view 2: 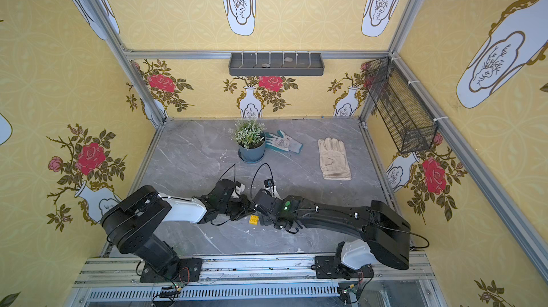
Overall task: Assemble the number 4 with lego
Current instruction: Move the lego brick at the center of the board.
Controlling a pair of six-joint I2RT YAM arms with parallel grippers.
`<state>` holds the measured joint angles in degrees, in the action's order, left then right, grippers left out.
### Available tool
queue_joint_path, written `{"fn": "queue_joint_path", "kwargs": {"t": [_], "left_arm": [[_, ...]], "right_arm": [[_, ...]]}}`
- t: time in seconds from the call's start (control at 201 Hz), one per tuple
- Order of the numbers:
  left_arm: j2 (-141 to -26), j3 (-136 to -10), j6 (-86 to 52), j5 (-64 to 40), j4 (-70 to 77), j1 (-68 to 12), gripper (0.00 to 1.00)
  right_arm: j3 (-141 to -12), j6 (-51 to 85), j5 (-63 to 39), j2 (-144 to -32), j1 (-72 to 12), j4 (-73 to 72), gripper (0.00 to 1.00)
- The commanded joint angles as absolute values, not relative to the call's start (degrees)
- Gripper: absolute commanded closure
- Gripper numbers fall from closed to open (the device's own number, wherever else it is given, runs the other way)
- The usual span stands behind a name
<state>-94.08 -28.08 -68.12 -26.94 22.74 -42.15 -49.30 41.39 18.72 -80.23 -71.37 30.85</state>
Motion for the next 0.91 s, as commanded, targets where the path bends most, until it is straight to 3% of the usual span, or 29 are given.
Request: {"fn": "queue_joint_path", "kwargs": {"t": [0.0,0.319,0.503,0.782,0.906], "left_arm": [[-93.93,-27.91,-67.25,-23.34,12.12,-42.00,0.84],[-92.41,-28.93,-65.93,-22.76,8.76,-41.74,0.84],[-91.54,-29.34,-65.41,-22.17,7.14,-41.75,0.84],[-91.05,-29.42,-65.13,-21.99,6.35,-41.35,0.84],[-90.62,-29.28,-64.95,-21.89,6.02,-41.13,0.84]], "right_arm": [[-48.82,43.12,19.31,-79.94,-73.08,35.17,0.17],[-44.83,45.69,18.76,-80.75,-75.06,33.19,0.23],[-44.37,43.38,18.89,-82.42,-74.53,30.43,0.34],[-43.77,38.14,17.13,-83.29,-72.43,26.89,0.57],[-43.77,36.05,15.71,-83.67,-72.33,25.66,0.62]]}}
